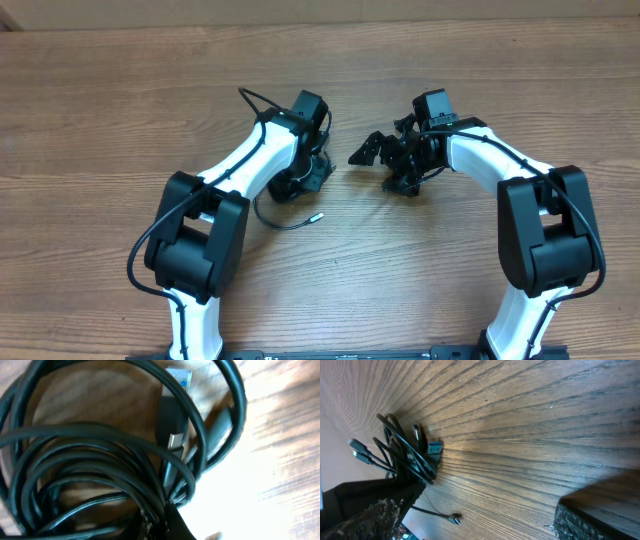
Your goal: Untangle cables
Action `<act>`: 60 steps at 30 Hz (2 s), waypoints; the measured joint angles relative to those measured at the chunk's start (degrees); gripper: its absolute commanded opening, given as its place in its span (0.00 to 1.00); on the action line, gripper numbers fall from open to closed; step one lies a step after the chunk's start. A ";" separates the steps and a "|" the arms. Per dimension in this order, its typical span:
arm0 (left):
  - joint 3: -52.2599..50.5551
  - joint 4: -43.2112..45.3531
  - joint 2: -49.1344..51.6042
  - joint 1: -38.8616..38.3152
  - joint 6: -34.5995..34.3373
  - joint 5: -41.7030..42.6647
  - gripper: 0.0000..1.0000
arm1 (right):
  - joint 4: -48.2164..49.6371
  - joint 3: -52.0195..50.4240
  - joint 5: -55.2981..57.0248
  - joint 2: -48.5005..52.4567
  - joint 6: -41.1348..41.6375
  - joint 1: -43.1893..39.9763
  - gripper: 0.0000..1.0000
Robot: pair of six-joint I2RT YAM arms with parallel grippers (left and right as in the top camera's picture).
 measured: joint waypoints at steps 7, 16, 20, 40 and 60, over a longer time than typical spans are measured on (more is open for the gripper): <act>8.85 -7.26 0.15 5.33 1.16 12.13 0.04 | -0.37 0.04 -1.05 0.02 -3.08 -0.09 0.97; 11.02 -8.13 0.15 14.53 1.95 33.00 0.04 | 1.86 -1.11 -8.63 2.08 -11.69 -0.48 0.60; 11.02 -8.68 0.15 17.97 2.38 40.54 0.04 | 3.34 -1.97 -13.25 2.97 -14.03 -0.48 0.56; 11.02 -10.16 0.15 18.93 3.06 52.39 0.04 | 24.59 -2.01 -31.30 3.06 -11.63 3.17 0.70; 11.02 -10.75 0.15 18.93 3.06 52.92 0.04 | 33.70 -2.01 -25.64 3.06 3.58 3.26 0.55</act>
